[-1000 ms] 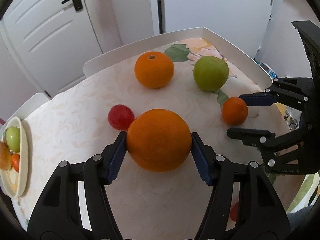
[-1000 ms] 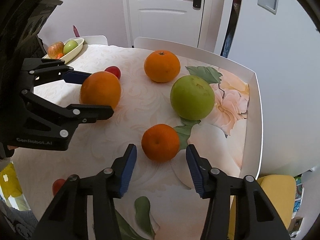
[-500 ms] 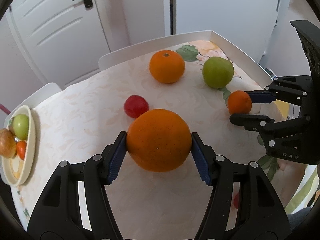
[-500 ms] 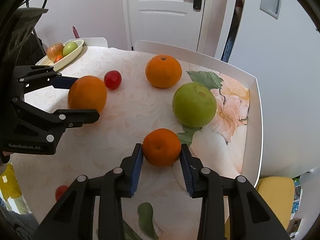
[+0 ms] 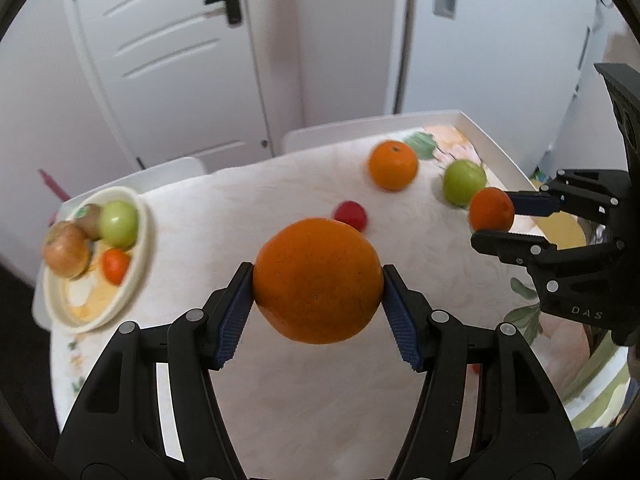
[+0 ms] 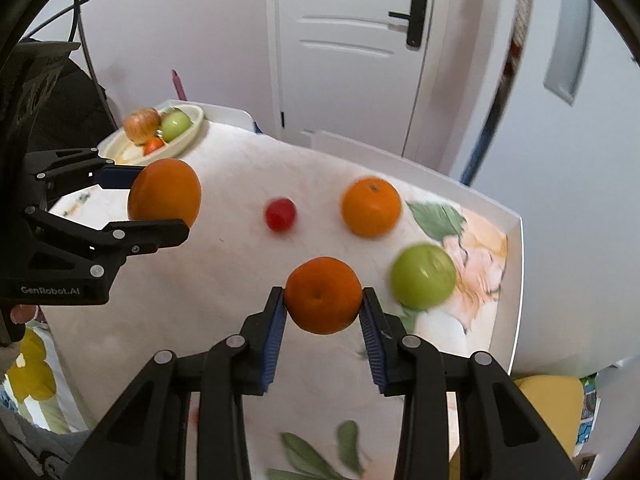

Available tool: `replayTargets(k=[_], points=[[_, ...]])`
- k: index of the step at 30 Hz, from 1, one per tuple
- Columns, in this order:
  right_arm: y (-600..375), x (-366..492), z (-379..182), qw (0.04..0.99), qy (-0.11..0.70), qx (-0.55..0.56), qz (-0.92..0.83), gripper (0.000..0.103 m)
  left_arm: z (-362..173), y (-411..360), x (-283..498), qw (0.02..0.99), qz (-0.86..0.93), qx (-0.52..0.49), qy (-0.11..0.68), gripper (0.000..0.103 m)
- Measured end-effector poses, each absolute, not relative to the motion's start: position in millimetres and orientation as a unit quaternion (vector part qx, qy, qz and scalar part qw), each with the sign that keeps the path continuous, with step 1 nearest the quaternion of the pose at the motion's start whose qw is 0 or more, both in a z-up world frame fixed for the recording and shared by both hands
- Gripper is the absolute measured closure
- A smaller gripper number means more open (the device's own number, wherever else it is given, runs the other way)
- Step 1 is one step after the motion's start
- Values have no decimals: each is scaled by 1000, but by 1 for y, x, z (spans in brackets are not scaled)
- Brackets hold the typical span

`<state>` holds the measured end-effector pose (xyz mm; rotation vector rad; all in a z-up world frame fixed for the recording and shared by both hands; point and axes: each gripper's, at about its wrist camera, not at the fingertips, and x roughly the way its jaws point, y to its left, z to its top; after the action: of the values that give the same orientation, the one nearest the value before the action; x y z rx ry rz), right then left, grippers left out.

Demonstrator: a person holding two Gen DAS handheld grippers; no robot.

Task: Organize fruits
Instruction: 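Carry the orange and tangerine over the duck bowl with both tools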

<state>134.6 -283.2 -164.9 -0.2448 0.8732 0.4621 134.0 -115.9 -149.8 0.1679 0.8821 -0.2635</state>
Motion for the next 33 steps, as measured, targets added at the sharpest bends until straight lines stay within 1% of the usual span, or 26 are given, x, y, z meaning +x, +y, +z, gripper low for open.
replayTargets(k=[7, 17, 24, 33], points=[[-237, 129, -134, 873, 406, -111, 247, 69, -120, -61, 123, 904, -93, 60, 413, 36], [-155, 131, -107, 867, 397, -109, 280, 69, -100, 26, 127, 909, -60, 56, 410, 36], [-99, 141, -106, 865, 397, -108, 287, 69, -104, 73, 146, 907, -61, 60, 411, 36], [-49, 166, -122, 861, 412, -103, 279, 69, -132, 118, 176, 899, -78, 67, 425, 36]])
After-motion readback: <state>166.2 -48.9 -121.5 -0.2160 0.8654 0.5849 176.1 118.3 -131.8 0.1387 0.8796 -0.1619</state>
